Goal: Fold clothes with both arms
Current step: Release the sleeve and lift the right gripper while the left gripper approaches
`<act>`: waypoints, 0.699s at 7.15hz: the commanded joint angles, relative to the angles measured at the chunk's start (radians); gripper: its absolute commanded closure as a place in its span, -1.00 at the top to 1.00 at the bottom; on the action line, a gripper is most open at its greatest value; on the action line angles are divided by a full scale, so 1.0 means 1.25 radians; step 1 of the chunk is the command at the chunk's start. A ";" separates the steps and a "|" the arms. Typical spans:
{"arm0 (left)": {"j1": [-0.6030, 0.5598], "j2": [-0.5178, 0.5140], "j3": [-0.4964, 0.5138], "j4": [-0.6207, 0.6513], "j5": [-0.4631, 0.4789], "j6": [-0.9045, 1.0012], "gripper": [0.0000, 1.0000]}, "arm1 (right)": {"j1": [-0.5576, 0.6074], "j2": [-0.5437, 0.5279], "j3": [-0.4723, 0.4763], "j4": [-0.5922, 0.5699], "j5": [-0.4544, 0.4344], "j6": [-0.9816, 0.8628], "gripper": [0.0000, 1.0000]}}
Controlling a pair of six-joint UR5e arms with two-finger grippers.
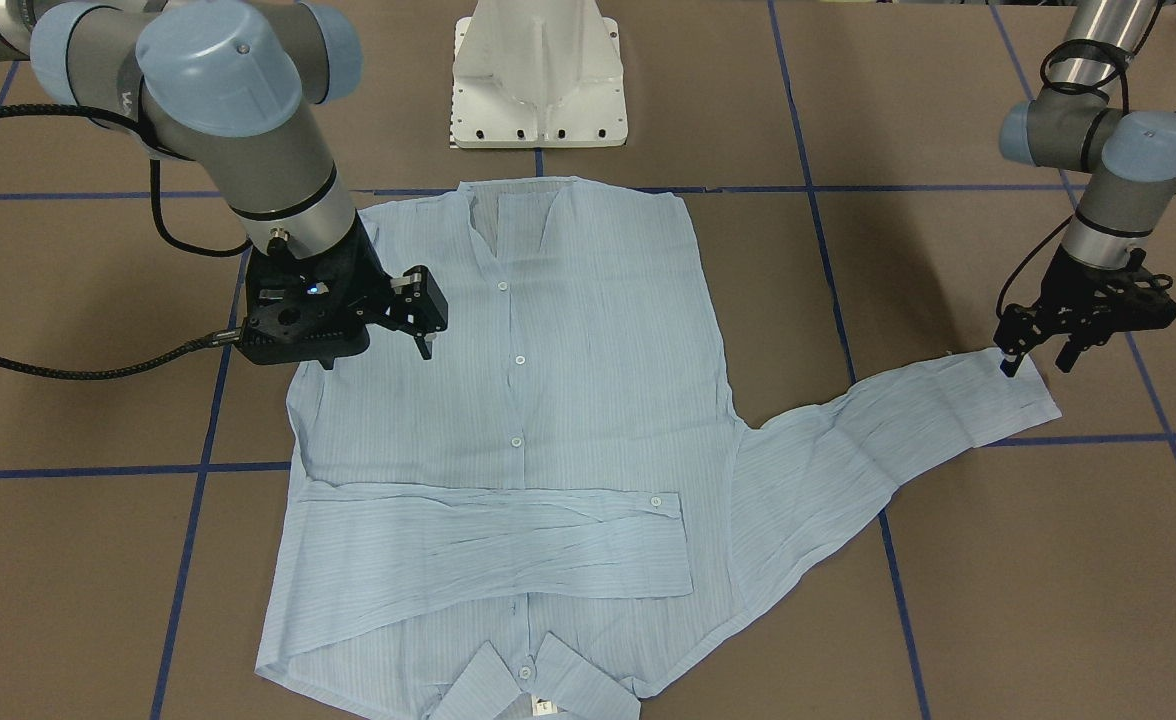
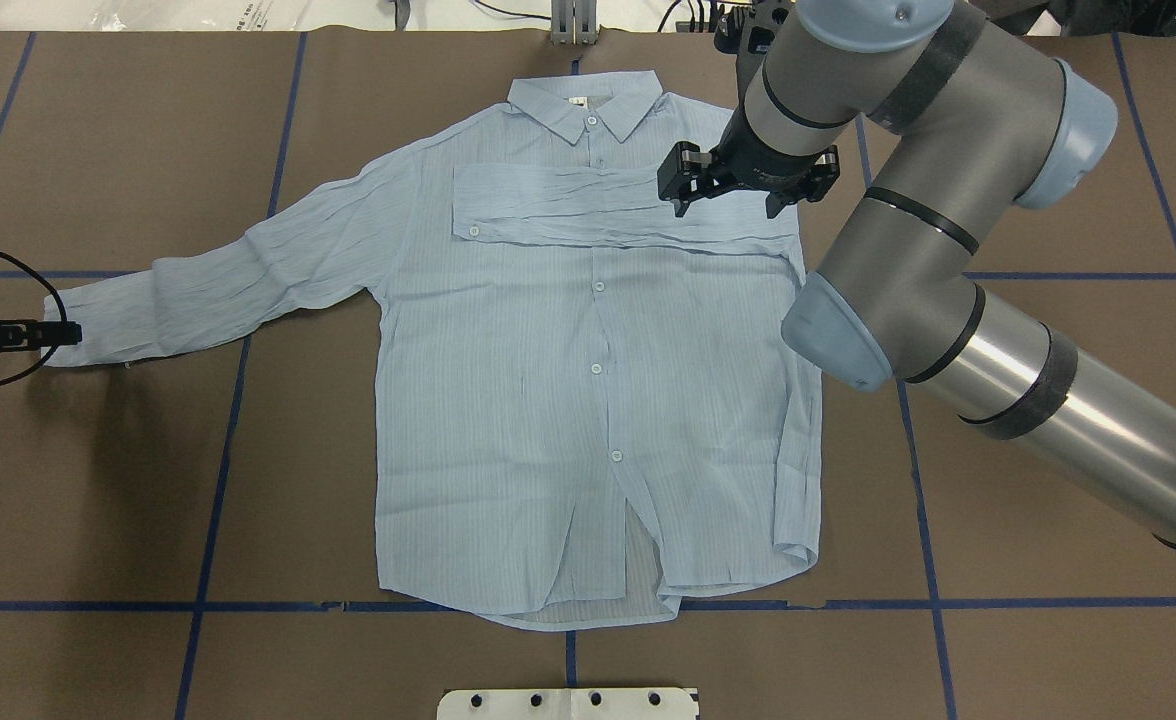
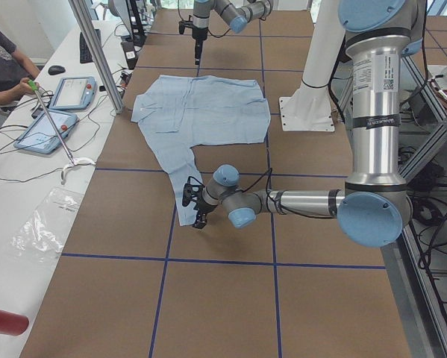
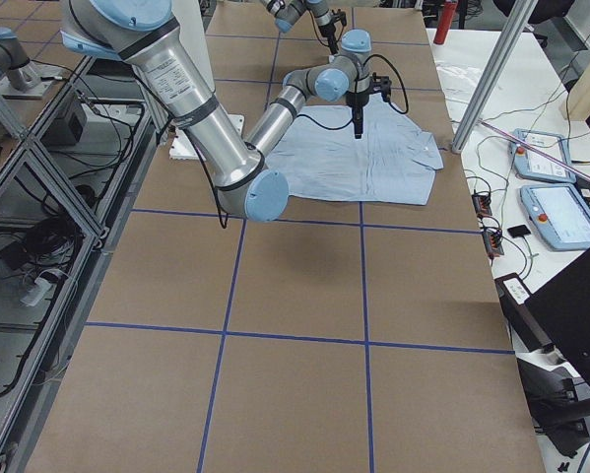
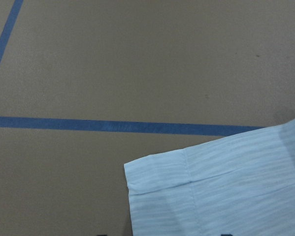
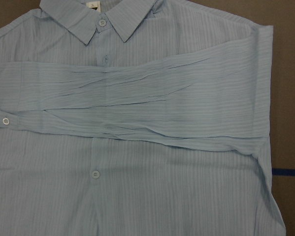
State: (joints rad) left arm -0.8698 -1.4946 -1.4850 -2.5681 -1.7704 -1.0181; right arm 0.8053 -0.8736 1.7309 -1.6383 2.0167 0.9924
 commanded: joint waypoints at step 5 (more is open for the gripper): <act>0.001 -0.001 0.007 0.001 -0.002 0.001 -0.40 | 0.001 -0.009 0.016 0.001 -0.002 0.000 1.00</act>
State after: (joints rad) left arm -0.8684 -1.4954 -1.4749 -2.5666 -1.7726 -1.0170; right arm 0.8053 -0.8818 1.7465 -1.6368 2.0142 0.9925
